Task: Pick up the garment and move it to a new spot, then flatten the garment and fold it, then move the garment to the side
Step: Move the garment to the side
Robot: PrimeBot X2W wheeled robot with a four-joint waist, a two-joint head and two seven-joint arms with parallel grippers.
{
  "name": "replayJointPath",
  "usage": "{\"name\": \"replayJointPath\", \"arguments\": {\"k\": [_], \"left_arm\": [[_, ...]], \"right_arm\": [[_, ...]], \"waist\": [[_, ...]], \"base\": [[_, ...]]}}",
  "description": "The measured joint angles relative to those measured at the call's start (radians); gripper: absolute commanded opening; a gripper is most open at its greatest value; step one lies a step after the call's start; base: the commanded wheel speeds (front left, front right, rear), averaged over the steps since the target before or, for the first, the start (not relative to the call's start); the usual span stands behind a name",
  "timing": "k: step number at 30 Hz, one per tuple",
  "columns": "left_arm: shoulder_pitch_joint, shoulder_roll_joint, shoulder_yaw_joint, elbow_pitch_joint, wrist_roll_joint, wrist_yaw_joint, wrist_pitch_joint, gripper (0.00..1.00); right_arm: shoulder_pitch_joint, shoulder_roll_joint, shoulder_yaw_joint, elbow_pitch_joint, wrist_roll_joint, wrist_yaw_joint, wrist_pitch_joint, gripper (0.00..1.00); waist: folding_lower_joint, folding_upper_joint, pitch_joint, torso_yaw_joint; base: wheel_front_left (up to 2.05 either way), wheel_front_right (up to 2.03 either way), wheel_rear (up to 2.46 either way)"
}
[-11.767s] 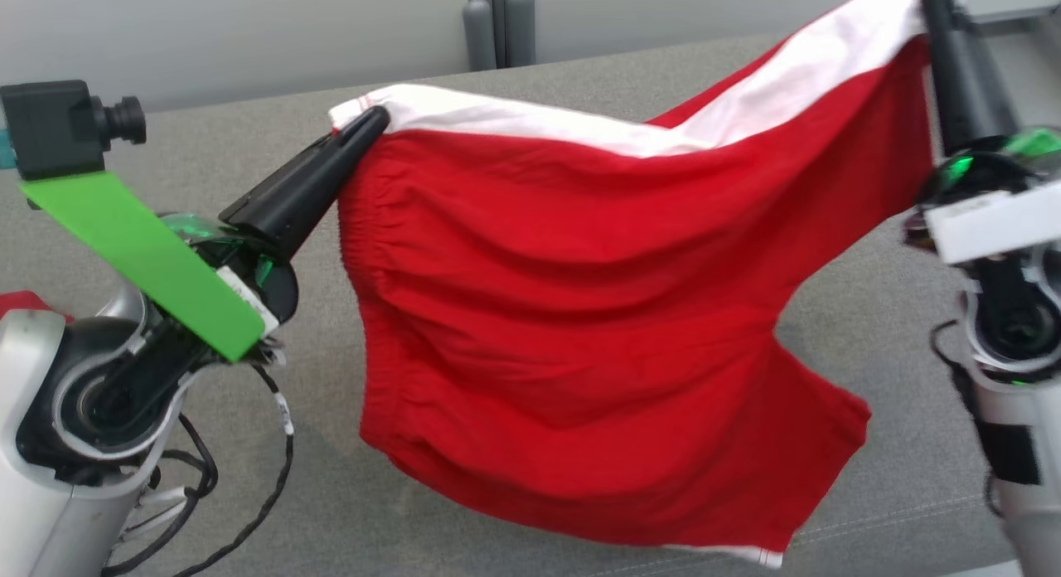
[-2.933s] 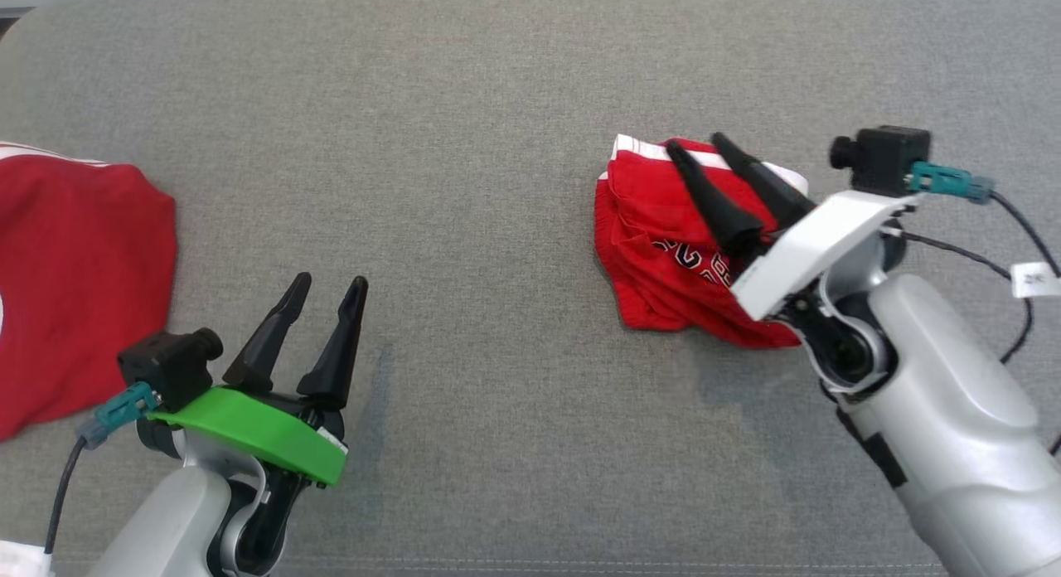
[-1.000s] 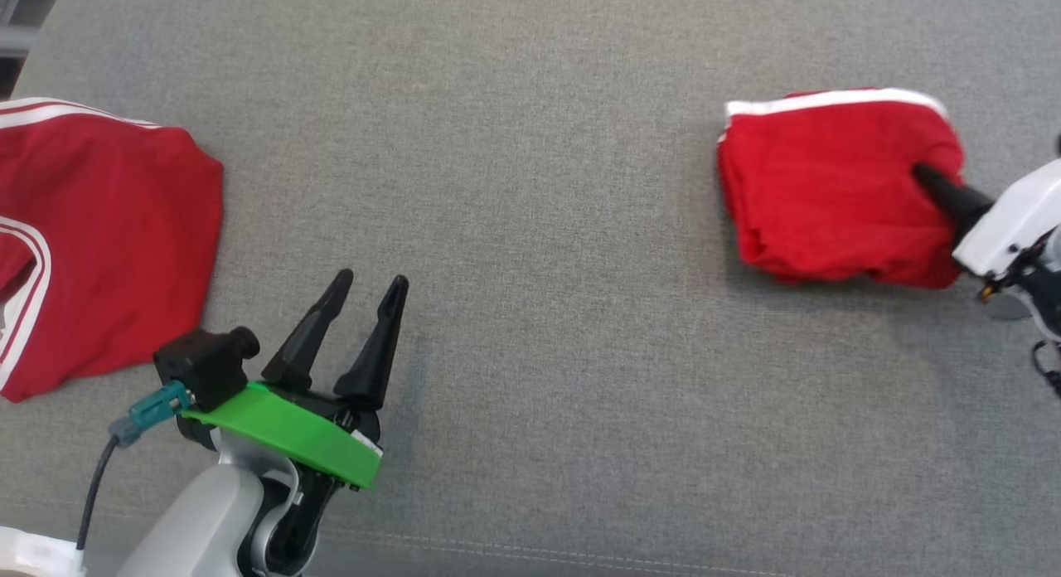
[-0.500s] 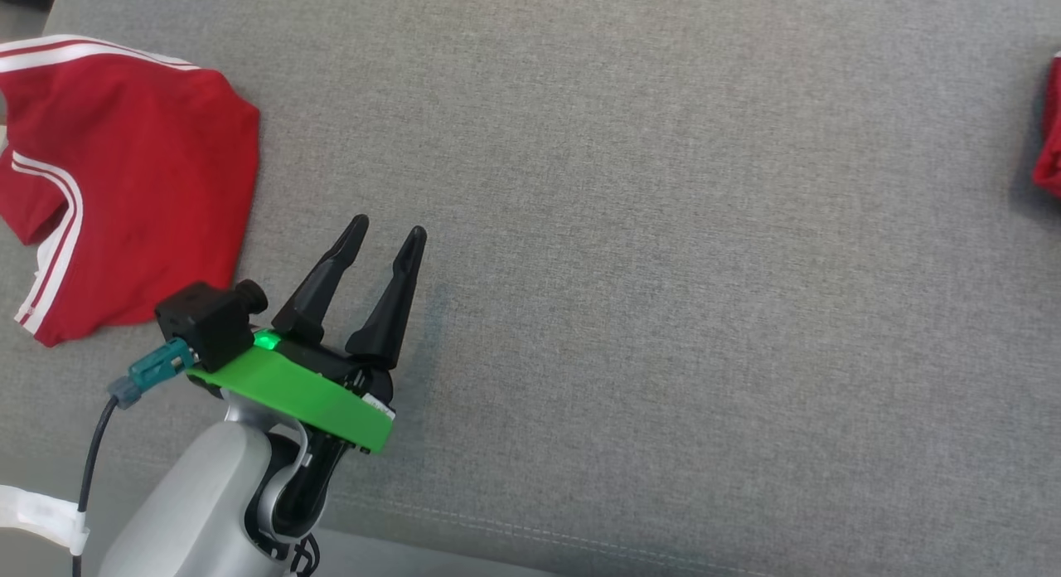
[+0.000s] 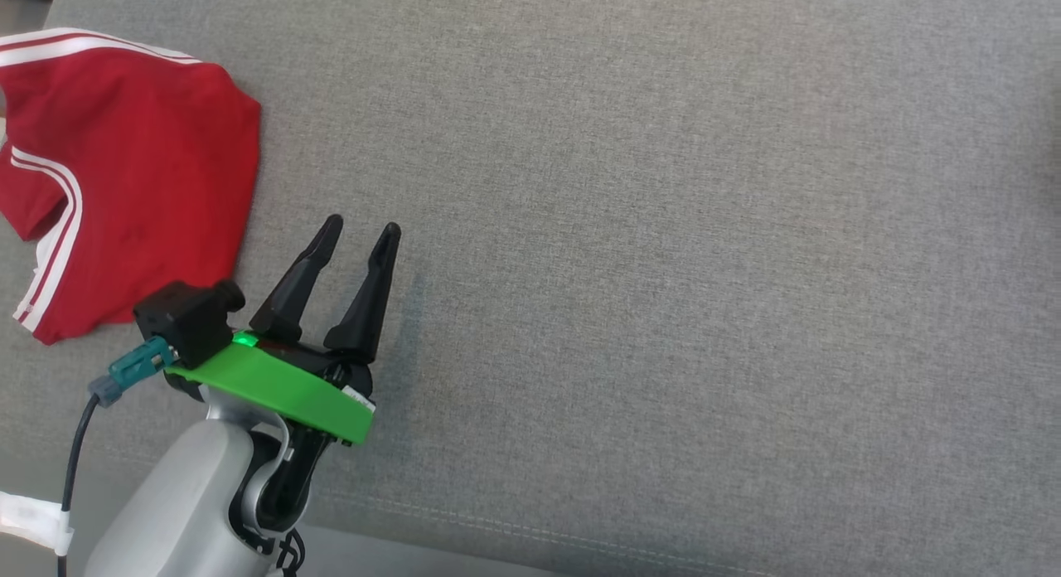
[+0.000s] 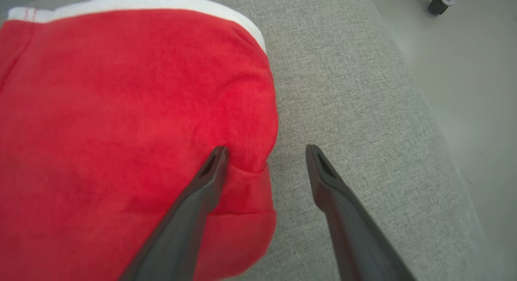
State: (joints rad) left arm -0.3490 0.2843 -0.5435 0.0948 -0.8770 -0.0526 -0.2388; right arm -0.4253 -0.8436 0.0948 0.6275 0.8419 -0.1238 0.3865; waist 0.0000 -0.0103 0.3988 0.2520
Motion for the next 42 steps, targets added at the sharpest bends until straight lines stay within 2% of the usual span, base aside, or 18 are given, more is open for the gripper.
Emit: {"name": "replayJointPath", "arguments": {"k": [5, 10, 15, 19, 22, 28, 37, 42], "left_arm": [[0.001, 0.001, 0.022, 0.018, 0.000, 0.000, -0.001, 1.00], [0.001, 0.001, 0.043, 0.031, 0.000, 0.000, -0.004, 1.00], [0.018, 0.017, 0.083, 0.057, 0.004, 0.001, -0.010, 1.00], [0.040, 0.021, 0.099, 0.082, 0.022, 0.009, -0.010, 1.00], [0.053, 0.023, 0.100, 0.103, 0.042, 0.011, -0.010, 1.00], [0.117, 0.014, 0.126, 0.141, 0.063, 0.023, -0.013, 1.00], [0.199, 0.011, 0.169, 0.160, 0.143, 0.037, -0.013, 1.00], [0.231, -0.002, 0.201, 0.174, 0.157, 0.045, -0.013, 1.00]], "right_arm": [[0.010, 0.013, 0.012, -0.005, -0.033, 0.000, -0.054, 1.00], [0.007, 0.025, 0.024, -0.074, -0.072, 0.001, -0.165, 1.00], [-0.001, 0.060, 0.047, -0.183, -0.128, 0.042, -0.314, 1.00], [0.004, 0.128, 0.083, -0.247, -0.182, 0.043, -0.441, 1.00], [0.032, 0.204, 0.111, -0.277, -0.203, 0.040, -0.524, 1.00], [0.142, 0.318, 0.132, -0.299, -0.232, 0.014, -0.662, 1.00], [0.293, 0.437, 0.172, -0.356, -0.305, 0.000, -0.649, 1.00], [0.366, 0.477, 0.193, -0.357, -0.374, -0.001, -0.648, 1.00]], "waist": [[0.0000, 0.0000, -0.017, -0.024], [0.0000, 0.0000, -0.047, -0.053], [0.0000, 0.0000, -0.090, -0.086], [0.0000, 0.0000, -0.128, -0.115], [0.0000, 0.0000, -0.162, -0.135], [0.0000, 0.0000, -0.236, -0.167], [0.0000, 0.0000, -0.330, -0.212], [0.0000, 0.0000, -0.361, -0.241]], "base": [[0.00, 0.00, 0.00], [0.00, 0.00, 0.00], [0.00, 0.00, 0.00], [0.00, 0.00, 0.00], [0.00, 0.00, 0.00], [0.00, 0.00, 0.00], [0.00, 0.00, 0.00], [0.00, 0.00, 0.00]]}}
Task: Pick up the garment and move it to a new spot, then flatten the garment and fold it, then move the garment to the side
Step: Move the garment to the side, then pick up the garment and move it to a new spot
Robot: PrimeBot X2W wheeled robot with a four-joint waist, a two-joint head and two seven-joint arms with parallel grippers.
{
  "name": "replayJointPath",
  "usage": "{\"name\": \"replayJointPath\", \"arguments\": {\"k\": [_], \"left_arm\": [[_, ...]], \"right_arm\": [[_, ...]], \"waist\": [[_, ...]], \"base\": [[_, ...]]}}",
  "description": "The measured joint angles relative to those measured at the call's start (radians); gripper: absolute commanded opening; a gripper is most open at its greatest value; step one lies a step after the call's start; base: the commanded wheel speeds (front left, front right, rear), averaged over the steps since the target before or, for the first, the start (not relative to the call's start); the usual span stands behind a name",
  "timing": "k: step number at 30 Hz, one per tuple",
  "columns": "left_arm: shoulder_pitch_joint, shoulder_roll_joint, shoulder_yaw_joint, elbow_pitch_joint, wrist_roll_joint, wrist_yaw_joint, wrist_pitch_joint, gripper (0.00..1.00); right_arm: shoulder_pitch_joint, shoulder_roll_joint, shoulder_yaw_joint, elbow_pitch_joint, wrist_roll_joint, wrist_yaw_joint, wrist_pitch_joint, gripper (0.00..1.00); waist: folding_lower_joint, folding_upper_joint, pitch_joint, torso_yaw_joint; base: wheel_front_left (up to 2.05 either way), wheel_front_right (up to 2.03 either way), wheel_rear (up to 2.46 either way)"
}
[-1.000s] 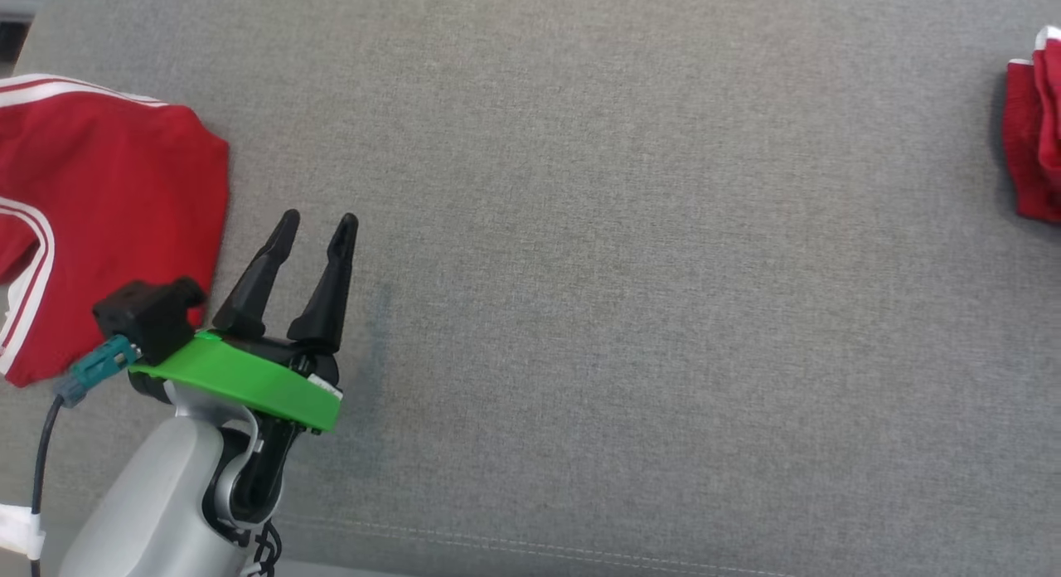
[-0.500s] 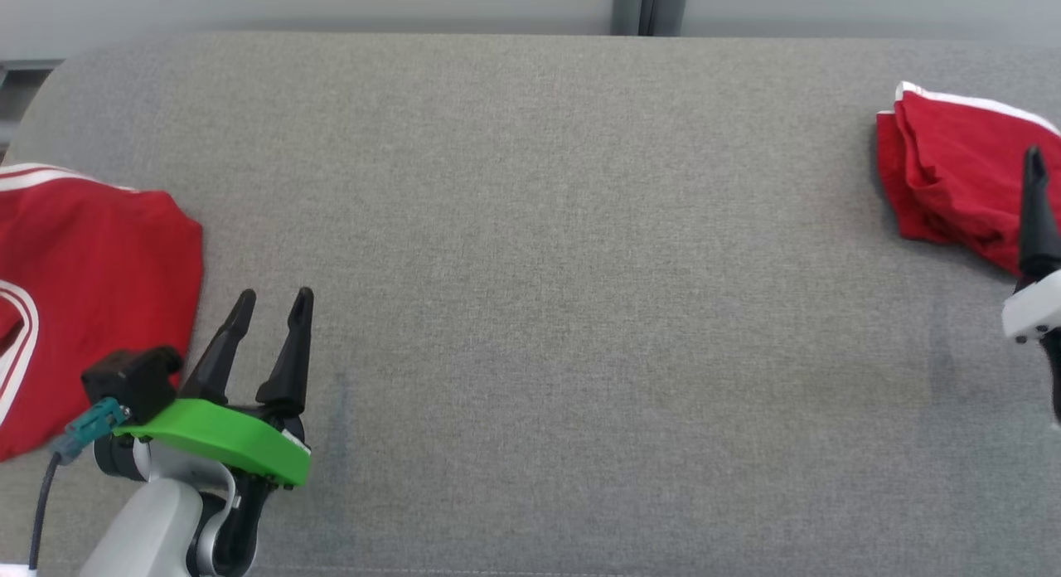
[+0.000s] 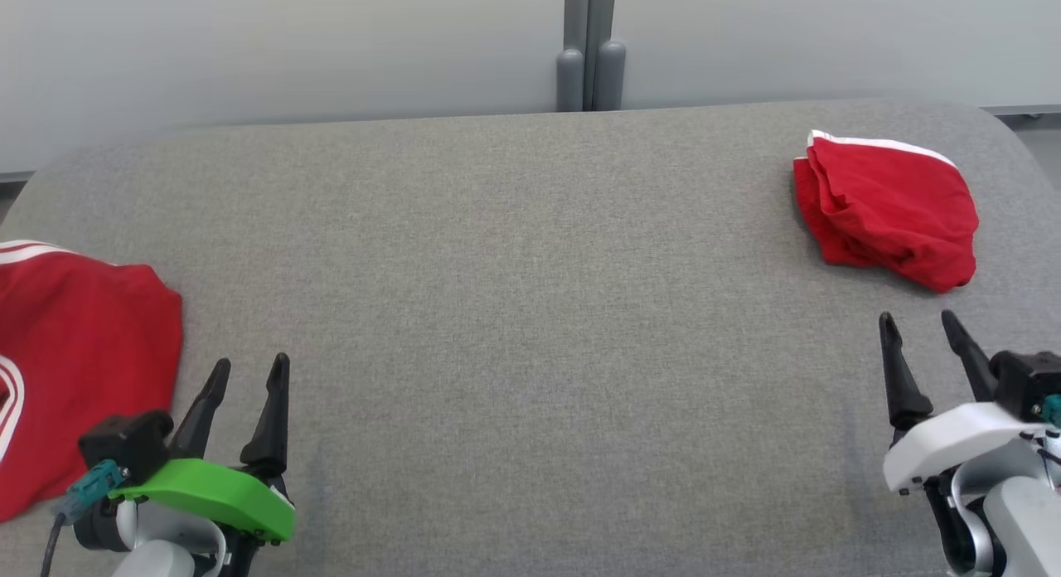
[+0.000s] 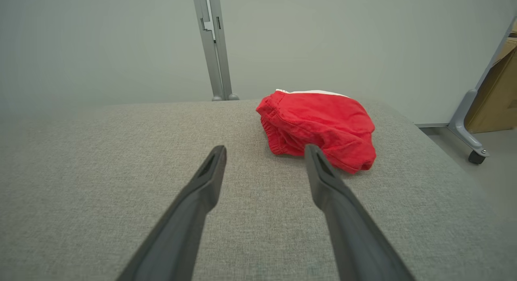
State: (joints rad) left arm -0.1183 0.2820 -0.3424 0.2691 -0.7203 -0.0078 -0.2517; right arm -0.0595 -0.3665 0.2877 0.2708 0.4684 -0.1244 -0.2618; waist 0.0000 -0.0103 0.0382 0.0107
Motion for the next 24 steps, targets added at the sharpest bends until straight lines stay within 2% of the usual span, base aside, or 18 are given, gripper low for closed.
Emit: {"name": "replayJointPath", "arguments": {"k": [6, 13, 24], "left_arm": [[0.046, -0.022, 0.049, 0.002, 0.019, 0.004, 0.000, 1.00], [0.062, -0.054, 0.055, -0.008, 0.057, 0.003, 0.000, 1.00], [0.067, -0.076, 0.072, -0.009, 0.111, -0.011, 0.000, 1.00]], "right_arm": [[0.052, 0.031, -0.042, -0.038, -0.076, -0.001, 0.004, 1.00], [0.114, 0.063, -0.120, -0.050, -0.136, -0.001, 0.004, 1.00], [0.131, 0.106, -0.122, -0.083, -0.198, -0.001, 0.004, 1.00]], "waist": [[0.0000, 0.0000, -0.035, -0.028], [0.0000, 0.0000, -0.055, -0.048], [0.0000, 0.0000, -0.058, -0.035]], "base": [[0.00, 0.00, 0.00], [0.00, 0.00, 0.00], [0.00, 0.00, 0.00]]}}
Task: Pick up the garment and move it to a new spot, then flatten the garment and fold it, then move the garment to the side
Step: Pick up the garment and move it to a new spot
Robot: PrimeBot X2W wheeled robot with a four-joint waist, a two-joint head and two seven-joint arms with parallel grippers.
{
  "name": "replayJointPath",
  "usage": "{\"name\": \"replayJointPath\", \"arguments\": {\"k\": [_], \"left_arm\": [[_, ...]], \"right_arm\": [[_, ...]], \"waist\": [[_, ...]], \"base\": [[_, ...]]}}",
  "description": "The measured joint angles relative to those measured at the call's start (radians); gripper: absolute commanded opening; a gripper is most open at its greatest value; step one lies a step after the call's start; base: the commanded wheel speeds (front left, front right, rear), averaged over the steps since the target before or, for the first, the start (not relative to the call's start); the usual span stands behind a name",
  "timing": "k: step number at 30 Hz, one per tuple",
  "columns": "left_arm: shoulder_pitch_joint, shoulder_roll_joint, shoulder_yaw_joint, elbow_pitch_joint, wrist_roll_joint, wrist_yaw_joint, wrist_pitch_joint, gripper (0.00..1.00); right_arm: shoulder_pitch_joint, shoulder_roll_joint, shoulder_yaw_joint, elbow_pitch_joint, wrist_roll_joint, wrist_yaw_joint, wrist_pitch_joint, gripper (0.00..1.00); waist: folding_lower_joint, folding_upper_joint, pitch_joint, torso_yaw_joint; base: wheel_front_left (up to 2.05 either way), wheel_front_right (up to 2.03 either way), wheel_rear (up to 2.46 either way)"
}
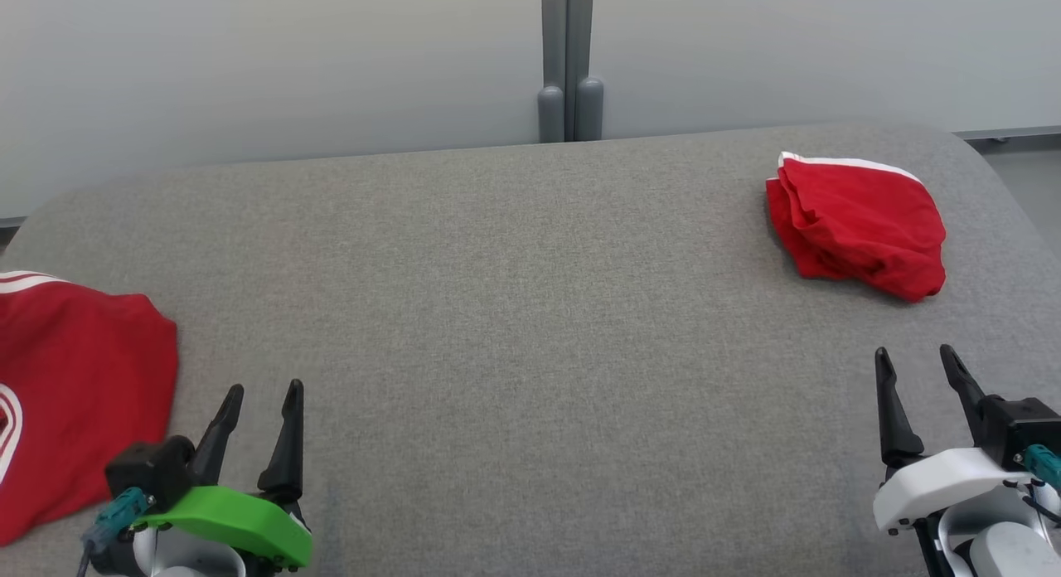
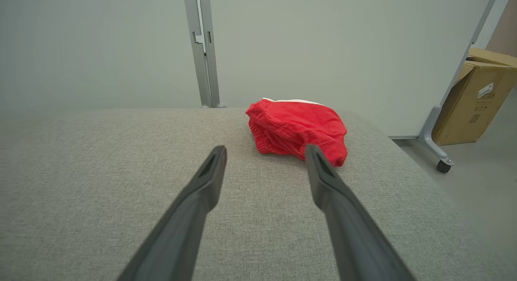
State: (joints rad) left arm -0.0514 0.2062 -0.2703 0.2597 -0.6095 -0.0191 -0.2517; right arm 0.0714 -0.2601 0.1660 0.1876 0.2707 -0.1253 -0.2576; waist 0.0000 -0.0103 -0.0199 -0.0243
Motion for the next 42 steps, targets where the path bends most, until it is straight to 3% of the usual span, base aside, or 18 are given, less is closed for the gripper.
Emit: {"name": "replayJointPath", "arguments": {"k": [26, 37, 42], "left_arm": [[0.006, -0.040, 0.039, 0.023, 0.070, -0.025, 0.000, 1.00], [0.042, -0.042, 0.154, 0.001, 0.082, 0.003, 0.000, 1.00], [0.062, -0.042, 0.171, -0.008, 0.090, 0.003, 0.000, 1.00]], "right_arm": [[0.044, 0.039, -0.018, -0.015, -0.071, 0.002, 0.000, 1.00], [-0.028, 0.074, 0.102, 0.004, -0.112, 0.082, 0.000, 1.00], [-0.047, 0.082, 0.108, 0.019, -0.114, 0.090, 0.000, 1.00]], "waist": [[0.0000, 0.0000, -0.005, 0.119], [0.0000, 0.0000, -0.004, 0.247], [0.0000, 0.0000, -0.004, 0.311]], "base": [[0.00, 0.00, 0.00], [0.00, 0.00, 0.00], [0.00, 0.00, 0.00]]}}
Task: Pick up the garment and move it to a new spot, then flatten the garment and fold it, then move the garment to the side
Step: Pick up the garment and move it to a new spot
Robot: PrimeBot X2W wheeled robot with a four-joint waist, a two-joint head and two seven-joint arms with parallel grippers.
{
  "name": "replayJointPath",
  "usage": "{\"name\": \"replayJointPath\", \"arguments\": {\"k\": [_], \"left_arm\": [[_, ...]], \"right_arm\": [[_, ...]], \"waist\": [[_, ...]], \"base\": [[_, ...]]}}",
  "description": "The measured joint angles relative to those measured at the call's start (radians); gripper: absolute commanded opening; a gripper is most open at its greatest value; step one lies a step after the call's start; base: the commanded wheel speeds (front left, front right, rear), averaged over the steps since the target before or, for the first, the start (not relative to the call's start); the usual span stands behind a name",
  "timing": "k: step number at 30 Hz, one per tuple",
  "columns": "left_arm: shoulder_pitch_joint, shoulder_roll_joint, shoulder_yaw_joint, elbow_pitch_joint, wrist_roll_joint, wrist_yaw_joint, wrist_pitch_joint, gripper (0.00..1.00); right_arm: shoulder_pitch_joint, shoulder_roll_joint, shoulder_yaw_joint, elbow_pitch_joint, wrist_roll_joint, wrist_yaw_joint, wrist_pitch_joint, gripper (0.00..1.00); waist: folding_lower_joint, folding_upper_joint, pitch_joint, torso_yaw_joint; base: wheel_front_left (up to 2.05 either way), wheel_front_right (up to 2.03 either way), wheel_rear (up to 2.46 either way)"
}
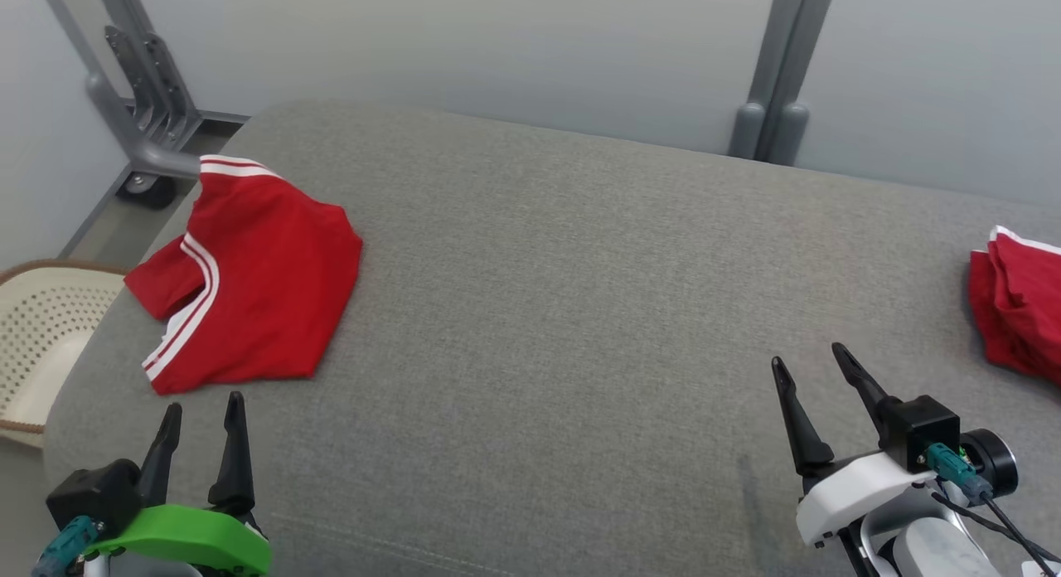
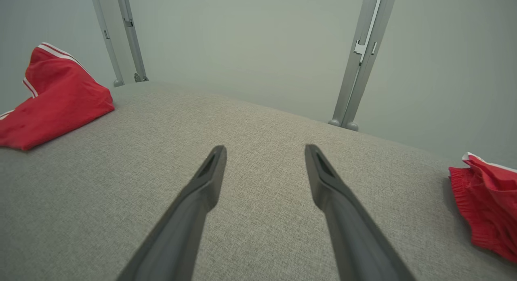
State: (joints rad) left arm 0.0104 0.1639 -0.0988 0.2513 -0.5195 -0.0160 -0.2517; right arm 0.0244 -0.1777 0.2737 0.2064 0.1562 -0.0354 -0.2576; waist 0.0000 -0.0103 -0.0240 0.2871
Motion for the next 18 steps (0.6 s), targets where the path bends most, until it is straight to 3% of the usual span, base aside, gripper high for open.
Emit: {"name": "replayJointPath", "arguments": {"k": [11, 18], "left_arm": [[-0.001, -0.011, -0.029, 0.013, 0.023, -0.027, 0.000, 1.00], [-0.001, -0.011, -0.009, 0.023, 0.023, -0.037, 0.000, 1.00]], "right_arm": [[0.006, 0.012, -0.054, 0.007, 0.000, -0.019, 0.000, 1.00], [0.007, 0.020, -0.053, 0.012, -0.001, -0.019, 0.000, 1.00]], "waist": [[0.0000, 0.0000, 0.000, 0.142], [0.0000, 0.0000, 0.002, 0.187]], "base": [[0.00, 0.00, 0.00], [0.00, 0.00, 0.00]]}}
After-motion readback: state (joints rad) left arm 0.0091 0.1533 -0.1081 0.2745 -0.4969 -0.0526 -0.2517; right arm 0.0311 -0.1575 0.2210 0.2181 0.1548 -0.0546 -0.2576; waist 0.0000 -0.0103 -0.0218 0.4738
